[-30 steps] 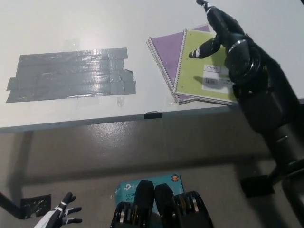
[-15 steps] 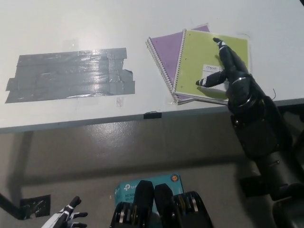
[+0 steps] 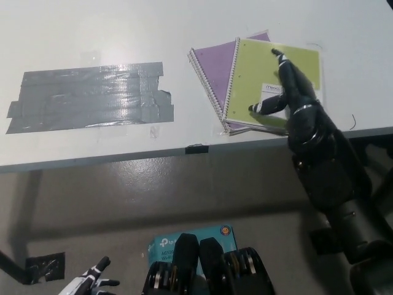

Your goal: The robot uses its right hand to align two notebooks stacked together until they are fully overlapped

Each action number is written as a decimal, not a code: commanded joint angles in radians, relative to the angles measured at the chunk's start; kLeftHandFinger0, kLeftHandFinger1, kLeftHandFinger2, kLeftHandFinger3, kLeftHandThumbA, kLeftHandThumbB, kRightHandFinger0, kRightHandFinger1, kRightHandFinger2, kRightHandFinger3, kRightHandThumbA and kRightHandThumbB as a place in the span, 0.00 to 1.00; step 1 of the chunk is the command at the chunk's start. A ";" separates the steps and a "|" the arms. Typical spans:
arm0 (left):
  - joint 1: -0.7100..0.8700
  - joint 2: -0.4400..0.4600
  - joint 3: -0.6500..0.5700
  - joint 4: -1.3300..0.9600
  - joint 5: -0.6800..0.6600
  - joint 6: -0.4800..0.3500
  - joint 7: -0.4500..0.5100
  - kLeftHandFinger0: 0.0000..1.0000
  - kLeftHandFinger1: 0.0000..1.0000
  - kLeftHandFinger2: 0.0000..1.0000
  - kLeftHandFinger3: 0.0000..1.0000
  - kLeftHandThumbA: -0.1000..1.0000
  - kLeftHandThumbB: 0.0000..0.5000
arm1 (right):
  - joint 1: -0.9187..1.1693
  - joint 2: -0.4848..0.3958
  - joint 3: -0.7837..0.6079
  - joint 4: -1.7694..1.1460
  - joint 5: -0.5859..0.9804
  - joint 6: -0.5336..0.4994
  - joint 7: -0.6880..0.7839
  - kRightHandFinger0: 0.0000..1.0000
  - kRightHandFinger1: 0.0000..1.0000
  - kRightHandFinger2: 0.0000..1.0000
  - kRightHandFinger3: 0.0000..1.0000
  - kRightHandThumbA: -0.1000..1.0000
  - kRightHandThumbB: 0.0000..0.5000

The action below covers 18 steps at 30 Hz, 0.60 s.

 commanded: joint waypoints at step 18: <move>-0.020 0.056 -0.070 -0.039 0.061 0.006 -0.065 0.74 0.71 0.76 1.00 1.00 1.00 | 0.118 -0.076 0.204 0.008 -0.078 -0.026 0.004 1.00 1.00 1.00 1.00 1.00 0.71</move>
